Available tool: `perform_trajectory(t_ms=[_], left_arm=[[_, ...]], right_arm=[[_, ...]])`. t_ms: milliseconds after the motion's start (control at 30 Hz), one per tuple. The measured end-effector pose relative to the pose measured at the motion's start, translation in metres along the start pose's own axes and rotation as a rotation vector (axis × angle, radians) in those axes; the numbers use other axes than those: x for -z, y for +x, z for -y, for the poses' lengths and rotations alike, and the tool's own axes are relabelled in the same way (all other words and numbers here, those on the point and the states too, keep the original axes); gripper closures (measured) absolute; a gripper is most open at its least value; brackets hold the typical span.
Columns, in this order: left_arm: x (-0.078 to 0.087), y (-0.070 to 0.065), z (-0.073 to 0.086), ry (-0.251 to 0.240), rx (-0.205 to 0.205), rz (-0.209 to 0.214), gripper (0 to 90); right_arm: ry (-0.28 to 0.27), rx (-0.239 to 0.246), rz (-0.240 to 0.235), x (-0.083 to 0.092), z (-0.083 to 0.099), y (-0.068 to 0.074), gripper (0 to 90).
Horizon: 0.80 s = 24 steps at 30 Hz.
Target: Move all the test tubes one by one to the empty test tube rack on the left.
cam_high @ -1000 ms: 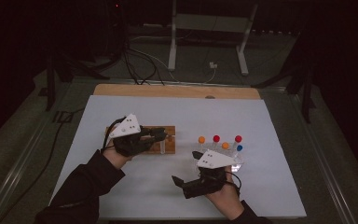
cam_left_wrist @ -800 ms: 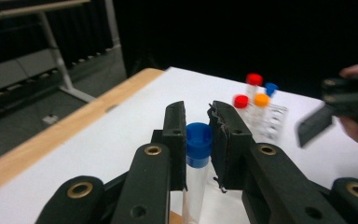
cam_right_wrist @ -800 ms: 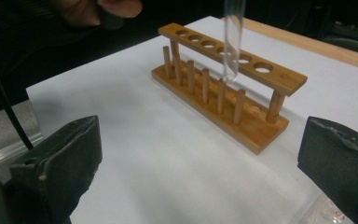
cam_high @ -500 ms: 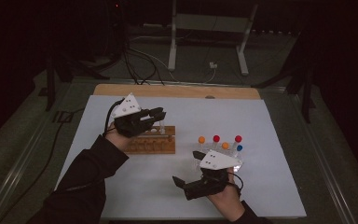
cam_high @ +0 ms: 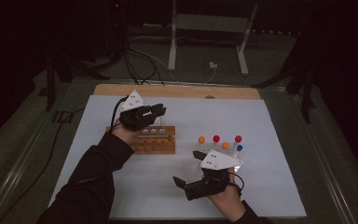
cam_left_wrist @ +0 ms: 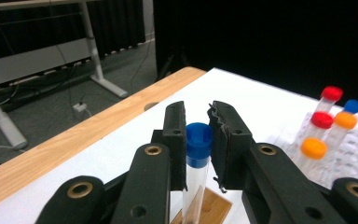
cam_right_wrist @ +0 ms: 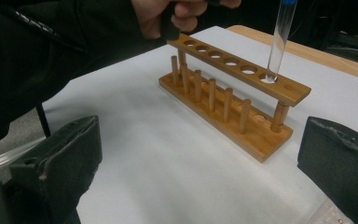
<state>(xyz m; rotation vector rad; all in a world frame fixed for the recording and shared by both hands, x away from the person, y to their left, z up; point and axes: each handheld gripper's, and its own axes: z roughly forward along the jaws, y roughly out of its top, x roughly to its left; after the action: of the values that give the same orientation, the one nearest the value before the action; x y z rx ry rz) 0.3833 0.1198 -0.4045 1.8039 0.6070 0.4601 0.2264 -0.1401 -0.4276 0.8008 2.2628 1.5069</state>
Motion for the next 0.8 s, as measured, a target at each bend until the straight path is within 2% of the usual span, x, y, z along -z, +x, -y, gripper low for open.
perform_trajectory(t_ms=[100,233,367,567,800], left_arm=[[-0.001,0.001,0.004,0.008,0.001,-0.006,78.0],[-0.004,0.001,0.013,-0.001,0.038,0.005,78.0],[-0.006,0.001,0.022,0.014,0.050,-0.004,77.9],[-0.010,-0.001,0.033,0.039,0.056,-0.009,78.0],[-0.014,-0.005,0.043,0.061,0.039,-0.024,77.9]], right_arm=[[0.000,0.003,-0.001,0.000,0.000,0.000,0.0],[0.001,0.001,-0.002,0.000,0.000,0.000,0.0],[0.001,-0.002,-0.006,0.000,0.000,0.000,0.0],[0.002,0.003,-0.008,0.000,0.000,0.001,0.0],[0.000,0.004,-0.013,0.000,0.000,0.001,0.0]])
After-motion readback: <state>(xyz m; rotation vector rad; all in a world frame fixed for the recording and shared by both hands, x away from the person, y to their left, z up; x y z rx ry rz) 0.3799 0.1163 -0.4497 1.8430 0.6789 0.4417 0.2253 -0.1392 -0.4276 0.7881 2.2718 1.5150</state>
